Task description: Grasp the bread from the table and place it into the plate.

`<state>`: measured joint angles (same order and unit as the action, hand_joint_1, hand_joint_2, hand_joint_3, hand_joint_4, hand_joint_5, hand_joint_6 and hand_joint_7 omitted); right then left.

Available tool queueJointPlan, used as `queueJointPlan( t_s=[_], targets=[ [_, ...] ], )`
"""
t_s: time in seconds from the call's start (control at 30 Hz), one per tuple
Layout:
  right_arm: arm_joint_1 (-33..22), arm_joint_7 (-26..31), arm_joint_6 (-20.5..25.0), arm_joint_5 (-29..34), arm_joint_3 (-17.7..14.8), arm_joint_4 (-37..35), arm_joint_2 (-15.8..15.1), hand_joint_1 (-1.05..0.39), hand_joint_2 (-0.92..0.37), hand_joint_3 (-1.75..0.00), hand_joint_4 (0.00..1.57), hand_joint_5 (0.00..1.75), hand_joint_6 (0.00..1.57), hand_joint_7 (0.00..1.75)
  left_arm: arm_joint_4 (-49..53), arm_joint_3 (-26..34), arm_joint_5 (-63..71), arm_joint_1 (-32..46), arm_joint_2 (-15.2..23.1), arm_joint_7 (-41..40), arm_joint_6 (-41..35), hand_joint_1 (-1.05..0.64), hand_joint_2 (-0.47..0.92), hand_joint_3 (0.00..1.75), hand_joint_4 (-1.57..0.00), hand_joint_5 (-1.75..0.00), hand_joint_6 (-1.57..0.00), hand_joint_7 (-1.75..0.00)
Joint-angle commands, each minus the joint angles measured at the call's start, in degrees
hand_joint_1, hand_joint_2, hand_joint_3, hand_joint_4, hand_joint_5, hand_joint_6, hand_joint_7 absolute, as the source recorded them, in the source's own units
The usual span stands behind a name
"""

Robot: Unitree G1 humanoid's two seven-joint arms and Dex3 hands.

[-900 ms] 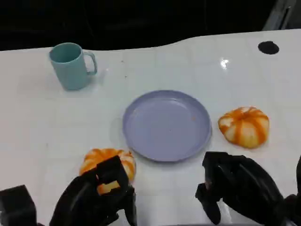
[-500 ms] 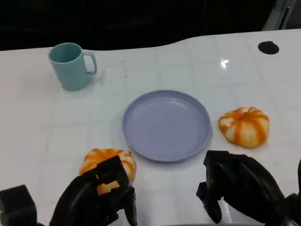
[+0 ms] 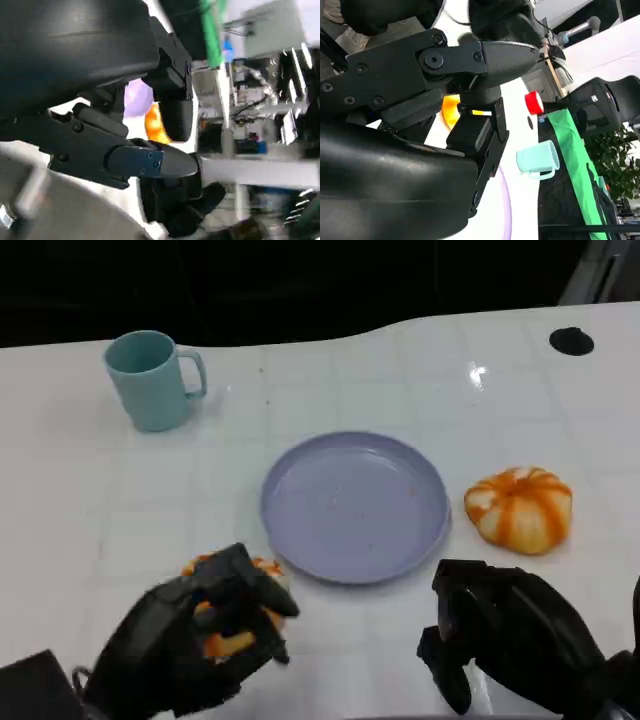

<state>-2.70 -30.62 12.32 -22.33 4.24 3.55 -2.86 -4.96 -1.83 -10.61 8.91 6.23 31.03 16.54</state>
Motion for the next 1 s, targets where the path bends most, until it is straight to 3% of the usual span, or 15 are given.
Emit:
queueJointPlan(
  t_s=[0.03,0.2,0.37,0.5,0.83,1.0],
  targets=[
    [0.5,0.2,1.0,-1.1,-0.5,0.3,-0.2,-0.92,-0.92,-0.33,1.28,1.64,1.1,1.56,-3.0,1.2,9.7,-0.8,4.5,-4.4,4.4,-0.68,0.92,0.29,-0.24,-0.95,-0.35,-0.36],
    [0.6,0.3,0.6,-0.7,-0.4,0.2,-0.2,-0.91,-0.92,-0.35,1.27,1.64,1.1,1.57,-9.9,3.3,26.1,-1.3,9.3,-11.9,6.3,-0.61,0.92,0.16,-0.16,-0.84,-0.36,-0.17],
    [0.8,0.4,0.1,-0.3,-0.1,0.0,0.0,-0.91,-0.92,-0.36,1.28,1.64,1.1,1.57,-16.2,5.2,42.3,-2.6,14.6,-16.2,4.4,-0.7,0.92,0.16,-0.28,-0.65,-0.42,-0.05],
    [0.9,0.2,0.2,-0.4,-0.2,-0.2,-0.2,-0.93,-0.92,-0.35,1.28,1.64,1.1,1.57,-19.4,3.7,52.8,-3.7,17.2,-15.2,0.3,-0.72,0.92,0.14,-0.29,-0.59,-0.41,-0.02],
    [0.5,0.3,-0.1,0.0,-0.1,0.1,-0.3,-0.92,-0.92,-0.35,1.28,1.63,1.1,1.57,-15.5,-5.6,65.6,-8.2,18.8,-9.3,-8.2,-0.73,0.92,0.03,-0.38,-0.24,-0.32,0.0],
    [0.3,0.2,0.7,-0.7,-0.3,0.6,-0.4,-0.92,-0.92,-0.35,1.27,1.63,1.1,1.57,-9.1,-9.3,66.6,-11.4,18.9,-9.3,-10.1,-0.75,0.92,0.01,-0.42,-0.19,-0.32,0.0]
  ],
)
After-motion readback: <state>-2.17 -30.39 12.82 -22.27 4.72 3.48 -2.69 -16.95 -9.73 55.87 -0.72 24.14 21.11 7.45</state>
